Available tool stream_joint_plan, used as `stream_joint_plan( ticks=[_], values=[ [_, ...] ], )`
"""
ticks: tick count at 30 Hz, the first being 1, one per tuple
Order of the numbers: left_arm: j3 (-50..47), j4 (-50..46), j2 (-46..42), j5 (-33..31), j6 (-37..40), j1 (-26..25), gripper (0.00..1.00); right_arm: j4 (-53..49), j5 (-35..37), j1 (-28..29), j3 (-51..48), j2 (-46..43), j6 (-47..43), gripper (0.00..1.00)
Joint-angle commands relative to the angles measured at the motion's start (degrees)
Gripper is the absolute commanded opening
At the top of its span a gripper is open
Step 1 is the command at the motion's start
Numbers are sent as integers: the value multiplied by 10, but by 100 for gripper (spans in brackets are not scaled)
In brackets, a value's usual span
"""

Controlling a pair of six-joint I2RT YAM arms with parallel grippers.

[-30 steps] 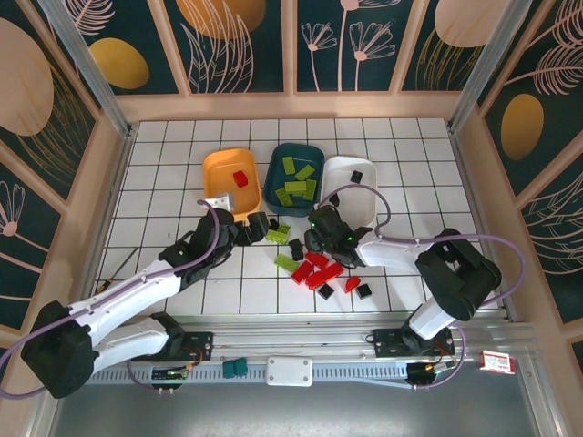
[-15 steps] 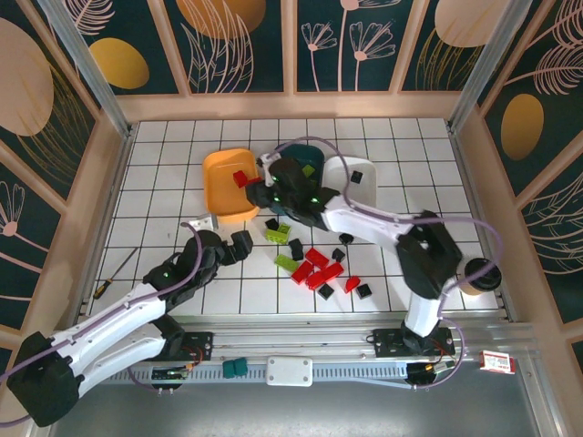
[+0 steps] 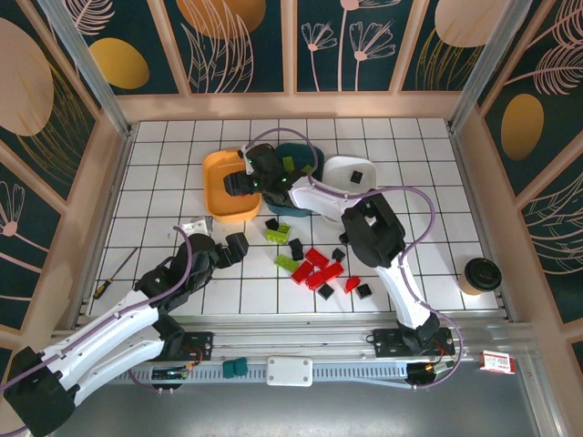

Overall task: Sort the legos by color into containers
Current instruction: Place the lego in the container.

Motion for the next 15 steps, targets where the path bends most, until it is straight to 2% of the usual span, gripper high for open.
stream_joint_plan(
  ticks=[1, 6, 10, 15],
  values=[
    [-7, -9, -8, 0, -9, -2, 99, 24, -6, 2, -53, -89, -6, 77],
    [-3, 1, -2, -4, -8, -3, 99, 64, 13, 12, -252, -257, -5, 77],
    [-3, 19, 13, -4, -6, -3, 99, 34, 55, 23, -424, -390, 12, 76],
    [7, 41, 53, 3, 4, -3, 99, -39, 118, 37, -591, -535, 75, 75]
  ],
)
